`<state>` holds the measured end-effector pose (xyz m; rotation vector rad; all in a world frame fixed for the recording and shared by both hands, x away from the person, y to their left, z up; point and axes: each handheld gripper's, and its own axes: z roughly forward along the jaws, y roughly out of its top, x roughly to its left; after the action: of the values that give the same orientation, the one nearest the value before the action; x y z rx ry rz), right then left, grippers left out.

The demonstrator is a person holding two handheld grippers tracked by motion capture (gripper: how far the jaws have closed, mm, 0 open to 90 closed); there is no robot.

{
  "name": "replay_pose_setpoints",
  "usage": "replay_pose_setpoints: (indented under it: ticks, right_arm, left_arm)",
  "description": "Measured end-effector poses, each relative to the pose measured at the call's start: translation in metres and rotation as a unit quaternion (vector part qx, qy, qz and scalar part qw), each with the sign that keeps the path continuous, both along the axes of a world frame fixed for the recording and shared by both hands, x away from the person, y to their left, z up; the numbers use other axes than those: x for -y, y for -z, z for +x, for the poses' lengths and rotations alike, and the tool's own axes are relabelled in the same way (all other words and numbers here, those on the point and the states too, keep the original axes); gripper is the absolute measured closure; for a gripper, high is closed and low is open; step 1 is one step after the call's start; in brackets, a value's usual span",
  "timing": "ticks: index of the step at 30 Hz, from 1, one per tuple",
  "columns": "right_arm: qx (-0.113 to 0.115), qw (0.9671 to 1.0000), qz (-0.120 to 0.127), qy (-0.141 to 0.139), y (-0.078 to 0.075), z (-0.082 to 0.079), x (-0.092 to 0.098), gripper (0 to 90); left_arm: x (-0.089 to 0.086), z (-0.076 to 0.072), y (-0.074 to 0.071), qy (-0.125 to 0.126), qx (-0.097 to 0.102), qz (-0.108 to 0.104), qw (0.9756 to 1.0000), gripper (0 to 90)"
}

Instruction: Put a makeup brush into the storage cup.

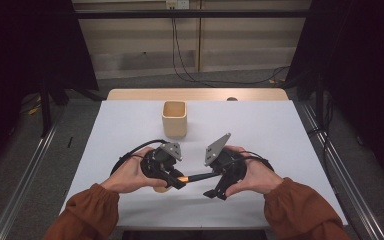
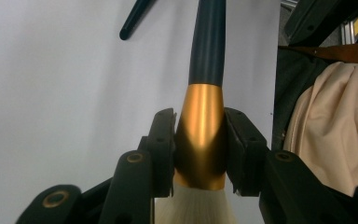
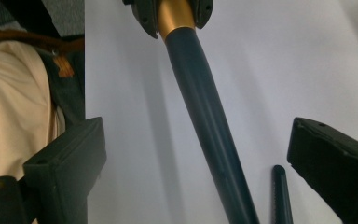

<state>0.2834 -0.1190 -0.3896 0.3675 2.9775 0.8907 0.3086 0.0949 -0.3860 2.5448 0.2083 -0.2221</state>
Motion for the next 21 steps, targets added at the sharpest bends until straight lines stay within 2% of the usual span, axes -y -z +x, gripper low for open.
replay_pose_setpoints:
  ticks: [3, 8, 13, 14, 17, 18, 21]
  right_arm:
    - [-0.008, 0.9994, -0.034, -0.004, 0.002, 0.0, -0.006, 4.7]
    - [-0.025, 0.9979, -0.056, -0.019, 0.003, 0.005, -0.013, 11.2]
    - [-0.038, 0.9964, -0.069, -0.033, 0.003, 0.009, -0.017, 23.0]
    - [-0.037, 0.996, -0.071, -0.04, 0.004, 0.01, -0.018, 25.8]
    - [-0.025, 0.9964, -0.072, -0.038, 0.004, 0.009, -0.021, 29.2]
    - [-0.026, 0.9962, -0.072, -0.042, 0.004, 0.01, -0.022, 33.9]
    - [-0.027, 0.9963, -0.068, -0.044, 0.005, 0.011, -0.023, 38.0]
  left_arm:
    - [0.002, -0.001, 0.0, -0.001, 0.003, 0.0, 1.0, 66.1]
    - [0.005, 0.0, 0.001, 0.005, 0.002, 0.011, 0.9999, 66.1]
    - [0.005, 0.001, 0.002, 0.009, -0.003, 0.014, 0.9999, 66.1]
    - [0.005, 0.001, 0.003, 0.008, -0.005, 0.013, 0.9999, 66.1]
    - [0.006, 0.002, 0.004, 0.01, -0.005, 0.014, 0.9998, 66.1]
    - [0.006, 0.001, 0.004, 0.009, -0.004, 0.013, 0.9999, 66.1]
    - [0.008, 0.001, 0.006, 0.006, -0.007, 0.01, 0.9999, 66.1]
